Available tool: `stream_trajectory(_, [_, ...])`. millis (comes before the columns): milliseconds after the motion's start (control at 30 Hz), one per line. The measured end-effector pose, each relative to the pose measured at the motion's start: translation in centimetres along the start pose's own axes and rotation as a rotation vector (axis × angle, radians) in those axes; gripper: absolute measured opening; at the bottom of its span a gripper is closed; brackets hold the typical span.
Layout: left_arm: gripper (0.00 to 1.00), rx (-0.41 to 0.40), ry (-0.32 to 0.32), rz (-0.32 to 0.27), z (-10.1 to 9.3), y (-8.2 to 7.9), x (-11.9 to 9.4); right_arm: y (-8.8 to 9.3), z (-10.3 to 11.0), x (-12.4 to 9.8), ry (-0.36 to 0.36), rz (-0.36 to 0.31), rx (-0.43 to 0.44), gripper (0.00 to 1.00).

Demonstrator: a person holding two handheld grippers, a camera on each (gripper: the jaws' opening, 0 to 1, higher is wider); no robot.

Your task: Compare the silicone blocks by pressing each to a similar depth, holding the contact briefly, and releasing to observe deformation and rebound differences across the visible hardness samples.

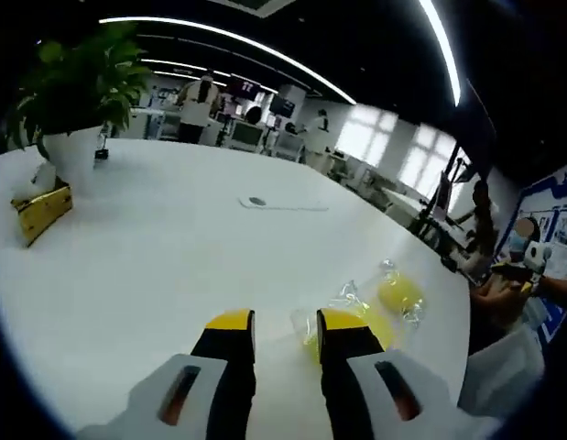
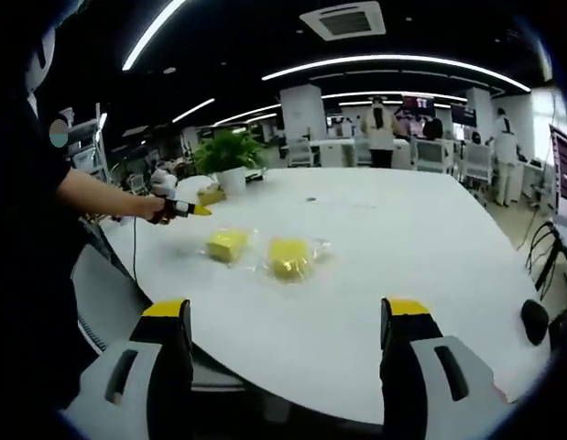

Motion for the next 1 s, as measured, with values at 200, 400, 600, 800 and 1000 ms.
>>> stream_trajectory(200, [0.37, 0.043, -0.037, -0.084, -0.6, -2.0, -2.9, -0.8, 0.1, 0.8, -0.027, -0.017, -0.018, 0.77])
stream_trajectory(400, [0.43, 0.083, -0.029, -0.134, -2.2, -3.3, -4.9, -1.0, 0.3, 1.9, -0.039, -0.018, -0.013, 0.76])
stream_trajectory(600, [0.62, 0.188, -0.011, -0.227, -4.0, -6.2, -6.5, -1.3, 0.5, 2.5, -0.055, -0.004, -0.040, 0.75])
stream_trajectory(800, [0.63, 0.288, 0.030, -0.257, -5.6, -9.1, -8.4, -1.6, 0.5, 2.7, -0.063, -0.008, -0.044, 0.74])
stream_trajectory(1000, [0.73, 0.369, 0.054, -0.247, -7.4, -9.7, -9.8, -2.0, 0.7, 2.9, -0.070, -0.018, -0.039, 0.73])
Point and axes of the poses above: the point that each gripper's makers call its tool centre point, and the gripper's own axes: x roughly forward along the fingers, z roughly to its left, y roughly out of its underside, the point moved 7 cm from there along -x, roughly backward along the fingers, and after that the axes turned 8 degrees about y, right-handed, at the moved point
